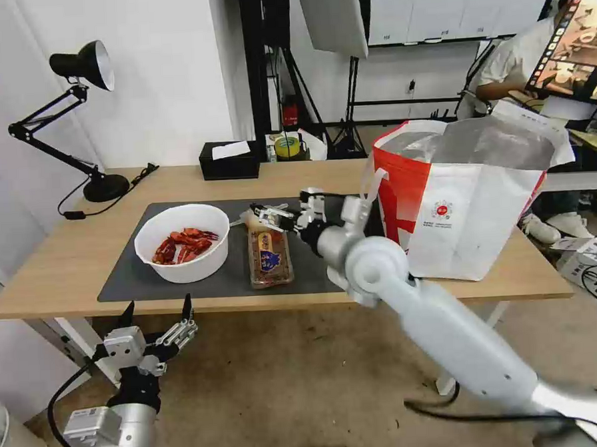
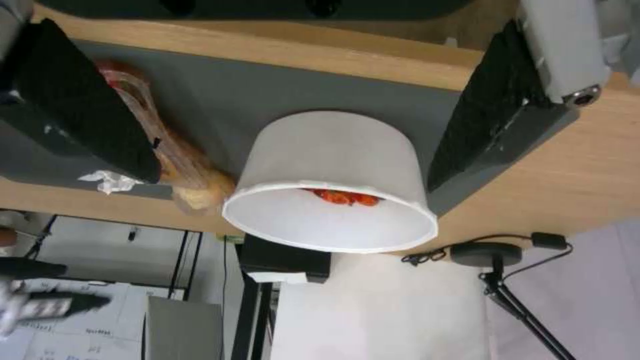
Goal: Pick up the trash from the table and place it into the takeout bag.
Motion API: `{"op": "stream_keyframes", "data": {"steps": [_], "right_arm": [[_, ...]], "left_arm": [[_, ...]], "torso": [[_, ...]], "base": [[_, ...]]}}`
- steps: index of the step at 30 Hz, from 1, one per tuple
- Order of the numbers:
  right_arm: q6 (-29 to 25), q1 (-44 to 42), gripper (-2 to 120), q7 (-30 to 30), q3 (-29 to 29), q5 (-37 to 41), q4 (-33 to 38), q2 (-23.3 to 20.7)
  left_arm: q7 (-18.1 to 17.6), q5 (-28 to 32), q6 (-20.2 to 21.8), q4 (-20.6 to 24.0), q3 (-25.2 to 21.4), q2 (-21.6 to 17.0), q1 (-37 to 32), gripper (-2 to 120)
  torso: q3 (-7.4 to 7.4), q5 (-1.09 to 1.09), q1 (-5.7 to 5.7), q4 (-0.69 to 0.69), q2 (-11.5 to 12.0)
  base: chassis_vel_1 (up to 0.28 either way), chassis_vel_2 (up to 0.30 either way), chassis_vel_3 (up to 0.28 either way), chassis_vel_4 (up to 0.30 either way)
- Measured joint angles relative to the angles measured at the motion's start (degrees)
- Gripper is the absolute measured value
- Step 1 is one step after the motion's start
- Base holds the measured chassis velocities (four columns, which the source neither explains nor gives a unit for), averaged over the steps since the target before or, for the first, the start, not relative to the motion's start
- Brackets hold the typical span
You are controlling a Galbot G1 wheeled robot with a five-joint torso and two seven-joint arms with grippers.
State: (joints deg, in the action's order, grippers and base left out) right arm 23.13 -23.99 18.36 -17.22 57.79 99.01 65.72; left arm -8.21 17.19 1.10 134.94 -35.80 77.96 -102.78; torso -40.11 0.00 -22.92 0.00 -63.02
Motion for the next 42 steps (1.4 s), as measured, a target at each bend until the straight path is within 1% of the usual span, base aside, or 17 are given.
{"op": "stream_keyframes", "data": {"steps": [1, 3, 5, 6, 8, 10, 12, 14, 18, 19, 21, 22, 24, 26, 29, 31, 42], "right_arm": [[0.85, 1.48, 100, -1.70, -1.47, -4.02, -1.96, -0.23], [1.42, 2.31, 100, -2.89, -2.15, -5.84, -3.07, -0.37], [2.39, 5.10, 90, -9.01, -4.45, -10.64, -7.16, -0.77], [2.39, 5.10, 90, -9.01, -4.45, -10.64, -7.16, -0.77], [2.33, 7.17, 82, -14.50, -6.22, -13.96, -10.92, -0.77], [2.24, 7.79, 78, -16.26, -6.85, -14.66, -12.09, -0.68], [2.18, 8.60, 67, -19.14, -7.82, -15.65, -13.85, -0.34], [2.18, 8.66, 65, -19.63, -7.97, -15.86, -14.06, -0.29], [0.83, 9.28, 43, -24.54, -9.73, -17.57, -16.35, -0.03], [0.83, 9.28, 43, -24.54, -9.73, -17.57, -16.35, -0.03], [-0.50, 9.78, 34, -26.66, -10.28, -18.07, -18.04, 0.28], [-0.50, 9.78, 34, -26.66, -10.28, -18.07, -18.04, 0.28], [-0.76, 10.29, 23, -27.41, -10.45, -18.08, -19.65, 0.96], [-0.77, 10.52, 19, -27.54, -10.46, -18.07, -20.37, 1.26], [-0.60, 11.07, 3, -27.78, -10.81, -18.03, -22.98, 2.36], [-0.55, 11.10, 0, -27.91, -10.90, -18.03, -23.64, 2.61], [1.06, 10.39, 0, -27.81, -10.75, -17.53, -25.08, 3.40]], "left_arm": [[0.02, 0.06, 0.01, 0.00, 0.00, -0.10, 0.07, 100], [0.02, 0.09, 0.01, 0.00, -0.02, -0.17, 0.12, 100], [0.05, 0.37, 0.03, 0.00, -0.02, -0.52, 0.39, 100], [0.05, 0.37, 0.03, 0.00, -0.02, -0.52, 0.39, 100], [0.06, 0.80, 0.06, -0.01, -0.02, -1.02, 0.61, 100], [0.07, 0.92, 0.07, -0.05, 0.01, -1.21, 0.72, 100], [0.12, 1.03, 0.08, -0.16, 0.14, -1.58, 0.87, 100], [0.13, 1.05, 0.09, -0.19, 0.18, -1.66, 0.89, 100], [0.34, 1.48, 0.10, -0.66, 0.43, -2.93, 1.34, 100], [0.34, 1.48, 0.10, -0.66, 0.43, -2.93, 1.34, 100], [0.39, 1.93, 0.16, -0.77, 0.57, -3.47, 1.65, 100], [0.39, 1.93, 0.16, -0.77, 0.57, -3.47, 1.65, 100], [0.43, 2.15, 0.20, -0.99, 0.79, -4.01, 1.87, 100], [0.45, 2.22, 0.21, -1.10, 0.87, -4.20, 1.92, 100], [0.51, 3.05, 0.61, -1.40, 1.25, -4.93, 2.21, 100], [0.52, 3.50, 1.02, -1.41, 1.35, -5.21, 2.39, 100], [0.37, 9.42, 4.74, -0.89, 2.95, -8.98, 4.29, 100]], "torso": [[0.00, 0.01, 0.00, 0.00, 0.00], [0.00, 0.00, 0.00, 0.00, 0.00], [0.00, 0.00, 0.00, -0.01, 0.00], [0.00, 0.00, 0.00, -0.01, 0.00], [0.00, 0.00, 0.00, 0.00, 0.00], [0.00, 0.00, 0.00, -0.01, 0.00], [0.00, 0.00, 0.00, 0.00, 0.00], [0.00, 0.00, 0.00, 0.00, 0.00], [0.00, 0.00, 0.00, 0.00, 0.00], [0.00, 0.00, 0.00, 0.00, 0.00], [0.00, 0.00, 0.00, -0.01, 0.00], [0.00, 0.00, 0.00, -0.01, 0.00], [0.00, 0.00, 0.00, 0.00, 0.00], [0.00, 0.00, 0.00, 0.00, -0.01], [0.01, 0.00, 0.00, 0.00, -0.01], [0.00, 0.00, 0.00, 0.00, -0.01], [0.01, 0.00, 0.00, -0.01, -0.01]], "base": [[0.000, 0.000, 0.000, 0.000], [0.000, 0.000, 0.000, 0.000], [0.000, 0.000, 0.000, 0.000], [0.000, 0.000, 0.000, 0.000], [0.000, 0.000, 0.000, 0.000], [0.000, 0.000, 0.000, 0.000], [0.000, 0.000, 0.000, 0.000], [0.000, 0.000, 0.000, 0.000], [0.000, 0.000, 0.000, 0.000], [0.000, 0.000, 0.000, 0.000], [0.000, 0.000, 0.000, 0.000], [0.000, 0.000, 0.000, 0.000], [0.000, 0.000, 0.000, 0.000], [0.000, 0.000, 0.000, 0.000], [0.000, 0.000, 0.000, 0.000], [0.000, 0.000, 0.000, 0.000], [0.000, 0.000, 0.000, 0.000]]}}
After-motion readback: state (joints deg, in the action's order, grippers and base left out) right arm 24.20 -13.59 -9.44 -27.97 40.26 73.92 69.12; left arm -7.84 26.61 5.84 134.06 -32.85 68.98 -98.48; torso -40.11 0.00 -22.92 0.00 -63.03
